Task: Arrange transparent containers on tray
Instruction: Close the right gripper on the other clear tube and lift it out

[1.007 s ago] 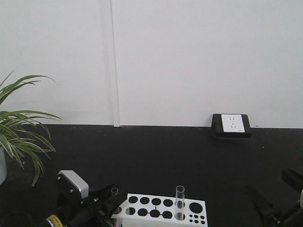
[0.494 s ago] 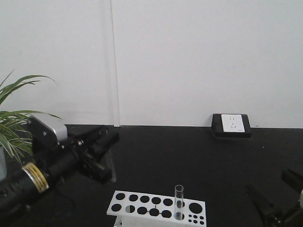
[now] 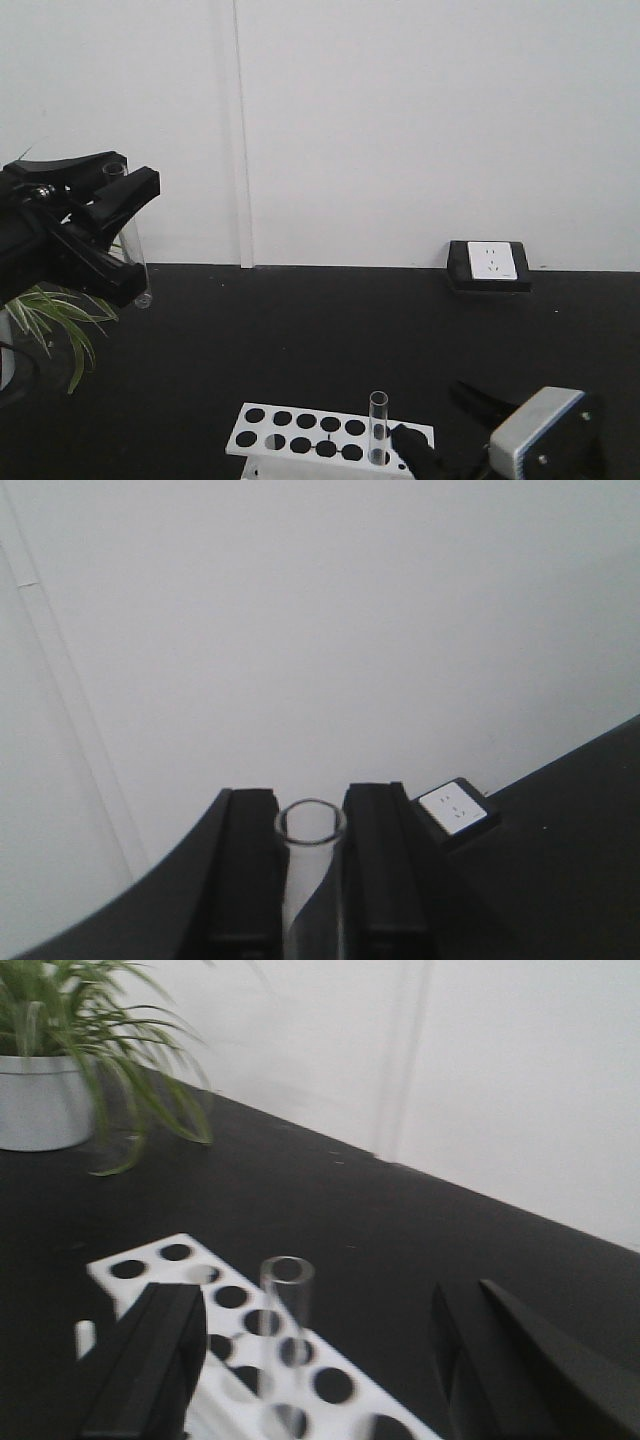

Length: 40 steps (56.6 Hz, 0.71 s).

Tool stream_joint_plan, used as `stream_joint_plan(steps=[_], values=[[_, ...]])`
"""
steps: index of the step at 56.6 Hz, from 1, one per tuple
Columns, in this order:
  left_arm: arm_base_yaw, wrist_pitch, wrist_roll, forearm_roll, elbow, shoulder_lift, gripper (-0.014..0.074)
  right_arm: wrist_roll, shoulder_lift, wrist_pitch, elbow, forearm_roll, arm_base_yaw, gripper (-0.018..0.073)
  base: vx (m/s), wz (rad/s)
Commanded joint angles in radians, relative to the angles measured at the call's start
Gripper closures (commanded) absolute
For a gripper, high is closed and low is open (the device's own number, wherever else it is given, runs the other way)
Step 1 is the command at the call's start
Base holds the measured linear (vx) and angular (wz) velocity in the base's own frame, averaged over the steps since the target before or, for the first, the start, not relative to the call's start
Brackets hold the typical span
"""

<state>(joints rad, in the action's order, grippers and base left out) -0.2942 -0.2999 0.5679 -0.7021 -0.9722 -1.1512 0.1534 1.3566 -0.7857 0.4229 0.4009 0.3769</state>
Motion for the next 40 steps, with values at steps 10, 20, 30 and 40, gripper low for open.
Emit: stream_joint_plan(steps=[10,20,30,40], values=[[-0.006,-0.016,0.014,0.031,-0.029,0.026,0.0603,0.004,0.162,-0.153,0.153,0.000,0.032,0.0041,0.00,0.00],[-0.006,-0.005,0.014,0.031,-0.029,0.025,0.0603,0.004,0.250,-0.152,0.221,-0.005,0.032,0.0041,0.00,0.00],[-0.006,0.016,0.014,0.031,-0.029,0.025,0.0603,0.009,0.338,-0.173,0.260,-0.008,0.032,0.0042,0.00,0.00],[-0.006,0.028,0.014,0.031,-0.029,0.025,0.0603,0.023,0.371,-0.230,0.265,-0.010,0.032,0.0163,0.00,0.00]])
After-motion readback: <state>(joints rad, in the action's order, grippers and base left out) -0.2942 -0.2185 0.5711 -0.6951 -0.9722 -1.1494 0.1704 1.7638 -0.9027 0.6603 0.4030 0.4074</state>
